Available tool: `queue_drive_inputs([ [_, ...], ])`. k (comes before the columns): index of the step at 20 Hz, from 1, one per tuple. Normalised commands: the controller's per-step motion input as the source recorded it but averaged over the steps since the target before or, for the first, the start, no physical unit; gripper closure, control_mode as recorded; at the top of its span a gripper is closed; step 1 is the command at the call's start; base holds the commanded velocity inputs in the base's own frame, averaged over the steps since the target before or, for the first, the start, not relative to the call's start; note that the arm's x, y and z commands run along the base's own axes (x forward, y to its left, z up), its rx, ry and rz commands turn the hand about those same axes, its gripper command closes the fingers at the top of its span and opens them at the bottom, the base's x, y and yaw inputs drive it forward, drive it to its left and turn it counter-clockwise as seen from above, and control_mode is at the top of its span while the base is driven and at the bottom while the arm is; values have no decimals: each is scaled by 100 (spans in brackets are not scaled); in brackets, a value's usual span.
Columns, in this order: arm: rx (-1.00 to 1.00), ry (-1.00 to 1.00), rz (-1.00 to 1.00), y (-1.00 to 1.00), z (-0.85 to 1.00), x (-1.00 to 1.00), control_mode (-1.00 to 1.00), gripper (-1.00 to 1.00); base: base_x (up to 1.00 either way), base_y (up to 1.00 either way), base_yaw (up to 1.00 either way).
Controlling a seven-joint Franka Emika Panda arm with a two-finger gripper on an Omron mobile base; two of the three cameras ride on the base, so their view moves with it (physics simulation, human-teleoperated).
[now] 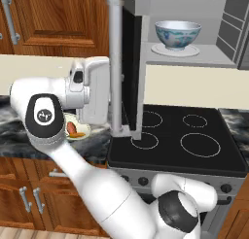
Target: Place the bowl containing the onion and bell pepper in the microwave. Close the microwave door and press the start button to microwave the meal.
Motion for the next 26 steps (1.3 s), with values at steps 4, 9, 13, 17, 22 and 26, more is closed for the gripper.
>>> queue_drive_inputs([
  [4,26,-4,-15,-100,0,-11,-100,-100,0,0,0],
  [9,29,-10,0,-100,0,-1,-100,-100,0,0,0],
  [13,28,-14,4,-100,-3,0,-100,-100,0,0,0],
  [17,25,-16,10,-100,-6,2,-100,-100,0,0,0],
  [22,11,-26,18,-69,-6,19,-100,-100,0,0,0],
  [26,0,-31,11,-41,-11,23,-100,-100,0,0,0],
])
